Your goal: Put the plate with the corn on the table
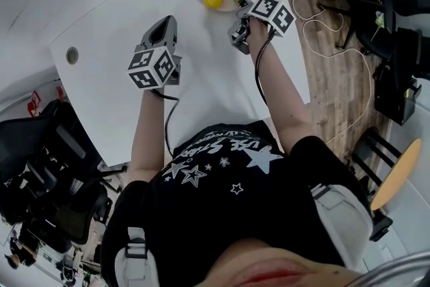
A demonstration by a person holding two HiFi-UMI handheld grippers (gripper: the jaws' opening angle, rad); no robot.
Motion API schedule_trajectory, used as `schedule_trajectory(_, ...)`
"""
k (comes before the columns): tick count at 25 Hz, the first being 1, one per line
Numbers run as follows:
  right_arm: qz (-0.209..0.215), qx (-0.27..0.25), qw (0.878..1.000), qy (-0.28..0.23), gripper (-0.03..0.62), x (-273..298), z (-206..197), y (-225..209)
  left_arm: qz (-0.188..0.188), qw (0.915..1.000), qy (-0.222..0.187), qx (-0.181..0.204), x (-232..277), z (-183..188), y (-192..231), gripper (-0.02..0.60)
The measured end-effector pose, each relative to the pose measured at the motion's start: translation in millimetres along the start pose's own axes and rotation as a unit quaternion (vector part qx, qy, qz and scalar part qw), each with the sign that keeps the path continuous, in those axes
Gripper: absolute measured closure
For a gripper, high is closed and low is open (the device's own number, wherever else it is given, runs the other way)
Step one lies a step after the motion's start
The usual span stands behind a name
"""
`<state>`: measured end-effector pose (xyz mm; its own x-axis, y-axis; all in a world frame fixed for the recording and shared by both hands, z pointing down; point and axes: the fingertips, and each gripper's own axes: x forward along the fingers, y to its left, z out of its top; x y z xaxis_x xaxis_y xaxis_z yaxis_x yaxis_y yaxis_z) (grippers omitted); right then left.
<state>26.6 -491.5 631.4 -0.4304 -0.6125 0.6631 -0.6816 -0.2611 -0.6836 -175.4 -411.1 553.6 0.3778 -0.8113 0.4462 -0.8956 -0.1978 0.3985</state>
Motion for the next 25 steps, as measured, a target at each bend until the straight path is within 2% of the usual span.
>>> schedule_trajectory(6, -0.018, -0.023, 1.000, -0.010, 0.441, -10, -1, -4, -0.003, 1.0000, -0.006, -0.002, -8, 3, 0, 0.575)
schedule_trajectory(12, -0.036, -0.114, 0.992, -0.044, 0.456, -31, 3, 10, -0.005, 0.9998, -0.019, -0.008, -26, 8, 2, 0.575)
schedule_trajectory(16, -0.032, -0.155, 0.985, -0.065, 0.472, -52, -1, 30, -0.008, 0.9995, -0.032, -0.002, -45, 16, 1, 0.575)
schedule_trajectory(20, -0.025, -0.191, 0.976, -0.098, 0.518, -78, -8, 51, -0.015, 0.9986, -0.050, 0.009, -70, 25, -4, 0.575)
schedule_trajectory(25, -0.008, -0.208, 0.971, -0.120, 0.541, -111, -30, 69, -0.024, 0.9976, -0.063, 0.014, -111, 22, -9, 0.575)
